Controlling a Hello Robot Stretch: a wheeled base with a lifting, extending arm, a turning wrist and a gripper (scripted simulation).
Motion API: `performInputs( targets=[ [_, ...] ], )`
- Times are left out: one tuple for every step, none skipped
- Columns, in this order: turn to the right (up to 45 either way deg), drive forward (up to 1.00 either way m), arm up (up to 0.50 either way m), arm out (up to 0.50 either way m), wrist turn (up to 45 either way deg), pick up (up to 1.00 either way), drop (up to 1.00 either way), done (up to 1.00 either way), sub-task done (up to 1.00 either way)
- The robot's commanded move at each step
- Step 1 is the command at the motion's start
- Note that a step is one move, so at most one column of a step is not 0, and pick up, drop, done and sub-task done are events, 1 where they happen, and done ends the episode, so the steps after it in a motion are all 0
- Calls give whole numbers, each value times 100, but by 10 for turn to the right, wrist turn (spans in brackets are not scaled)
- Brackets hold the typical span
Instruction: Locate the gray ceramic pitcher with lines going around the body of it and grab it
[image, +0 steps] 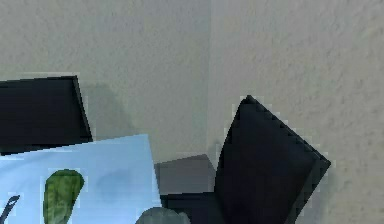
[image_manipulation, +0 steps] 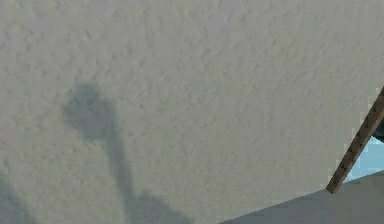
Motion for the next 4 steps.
performInputs(
  targets=[
    [-450, 0, 0, 0, 0, 0, 0, 0, 0],
    [-450, 0, 0, 0, 0, 0, 0, 0, 0],
    [-210, 0, 0, 0, 0, 0, 0, 0, 0],
    [0, 0, 50, 0, 0, 0, 0, 0, 0]
  ],
)
